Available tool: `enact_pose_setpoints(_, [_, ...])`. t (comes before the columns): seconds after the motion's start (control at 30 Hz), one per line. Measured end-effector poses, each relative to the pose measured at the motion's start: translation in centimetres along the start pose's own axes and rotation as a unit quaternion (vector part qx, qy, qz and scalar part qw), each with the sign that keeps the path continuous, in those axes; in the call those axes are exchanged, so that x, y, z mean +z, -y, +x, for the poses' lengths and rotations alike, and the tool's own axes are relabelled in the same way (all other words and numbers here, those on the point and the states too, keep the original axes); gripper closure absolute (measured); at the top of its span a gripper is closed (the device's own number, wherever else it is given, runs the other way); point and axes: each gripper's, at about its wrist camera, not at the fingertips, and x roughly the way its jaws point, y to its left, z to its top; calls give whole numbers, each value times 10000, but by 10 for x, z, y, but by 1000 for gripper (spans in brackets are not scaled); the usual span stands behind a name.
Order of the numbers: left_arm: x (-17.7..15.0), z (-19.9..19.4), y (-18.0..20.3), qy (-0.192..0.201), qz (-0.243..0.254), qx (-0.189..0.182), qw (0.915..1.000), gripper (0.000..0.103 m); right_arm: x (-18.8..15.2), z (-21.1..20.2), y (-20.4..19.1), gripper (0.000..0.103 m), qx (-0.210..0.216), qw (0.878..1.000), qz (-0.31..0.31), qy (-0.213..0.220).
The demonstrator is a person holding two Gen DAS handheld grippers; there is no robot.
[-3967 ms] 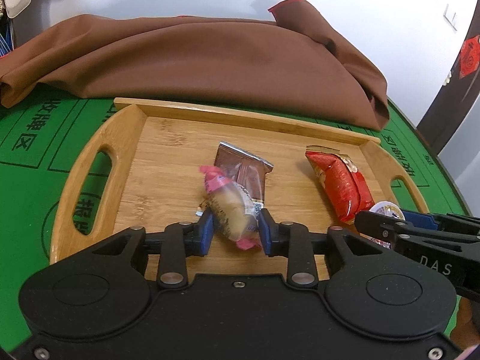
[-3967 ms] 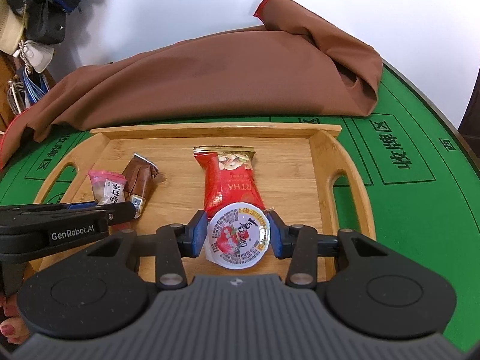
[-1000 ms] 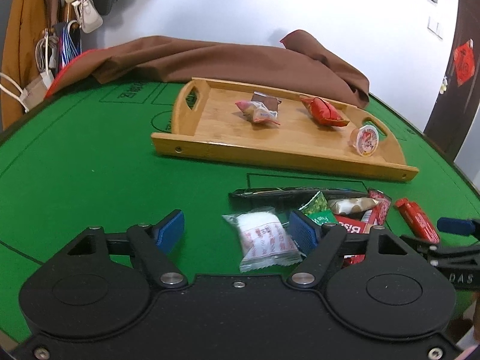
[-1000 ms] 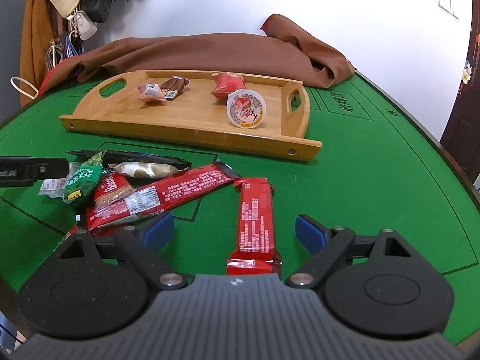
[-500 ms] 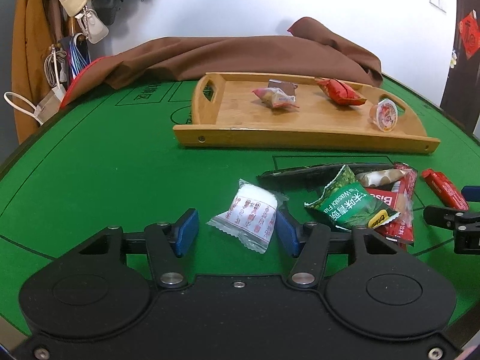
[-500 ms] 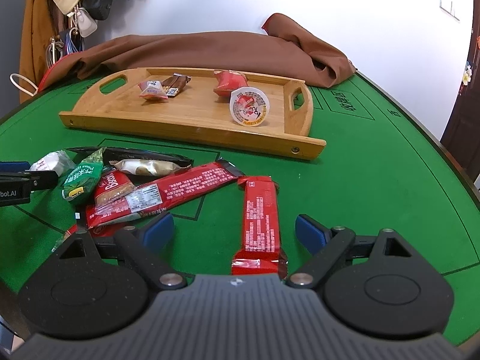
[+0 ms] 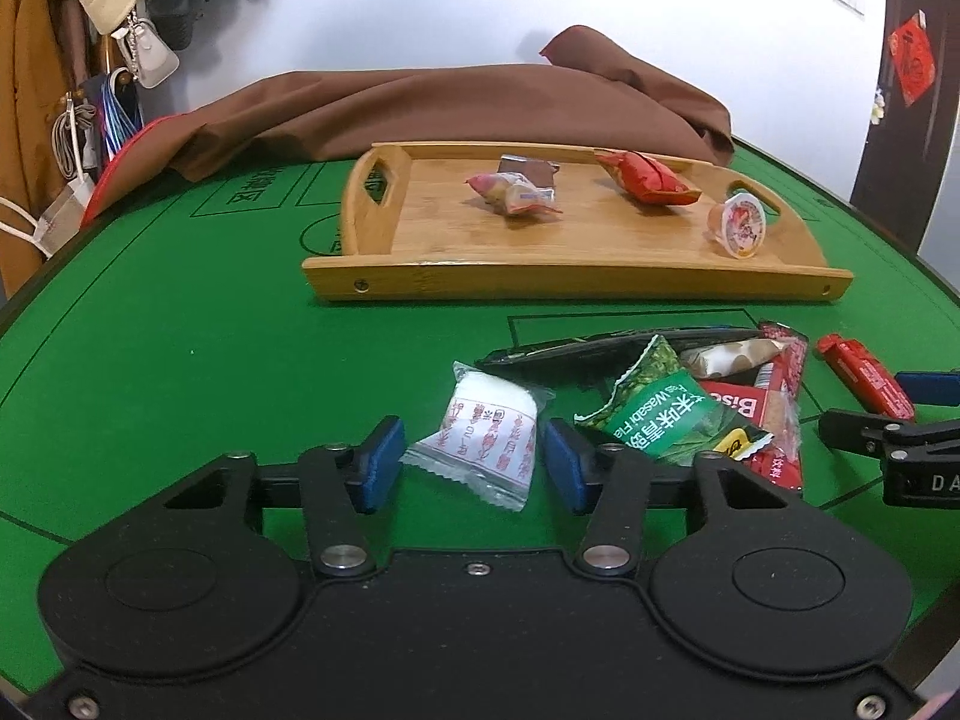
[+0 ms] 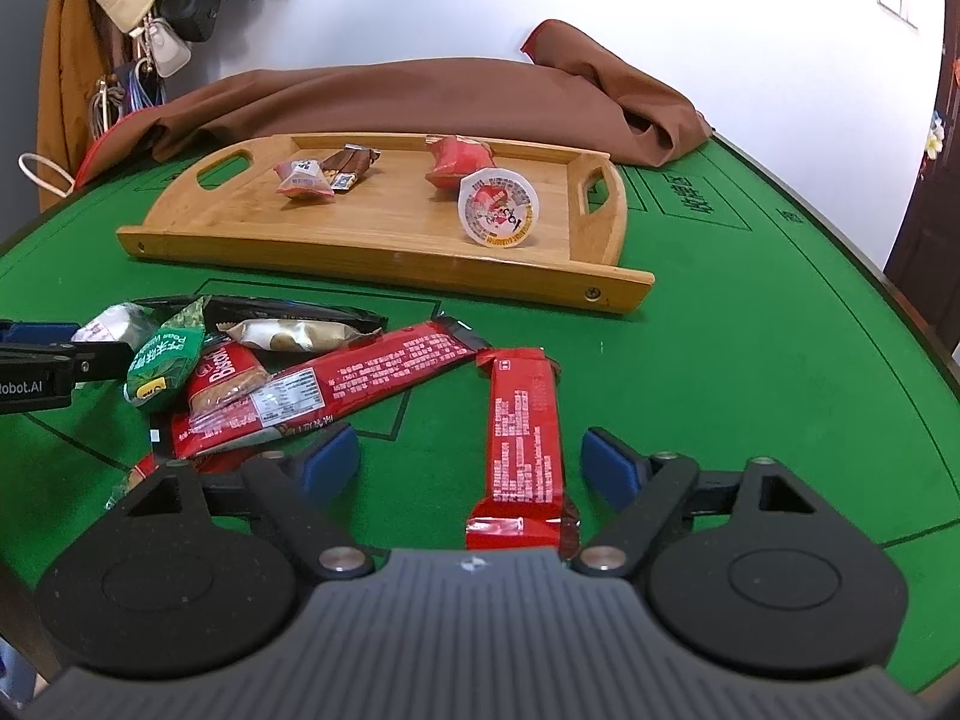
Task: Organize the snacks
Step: 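Grasp the white candy packet with the left tool while the right tool grasps the red sausage stick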
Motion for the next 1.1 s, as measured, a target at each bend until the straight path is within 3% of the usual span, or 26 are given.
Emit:
enact_pose_setpoints(0.23, [3, 3, -1, -14, -30, 1, 10000, 54, 3, 2, 2, 28, -16, 10000, 29, 12])
enact_pose_setpoints(0.53, [5, 7, 3, 46, 138, 6, 9999, 48, 5, 5, 1, 31, -44, 10000, 29, 26])
enact_pose_setpoints(0.6, [5, 9, 5, -5, 153, -46, 9999, 49, 6, 5, 0, 35, -40, 10000, 13, 31])
enact_pose_setpoints(0.73, [6, 8, 5, 1, 103, -112, 9999, 62, 7, 6, -2, 52, -18, 10000, -16, 43])
enact_pose_setpoints(0.93, [8, 5, 3, -31, -15, -230, 9997, 65, 10, 7, -5, 74, -61, 10000, -33, 35])
enact_pose_setpoints(1.1, [10, -6, 2, 88, -36, -201, 9998, 66, 11, 5, -4, 75, -5, 10000, 20, 3])
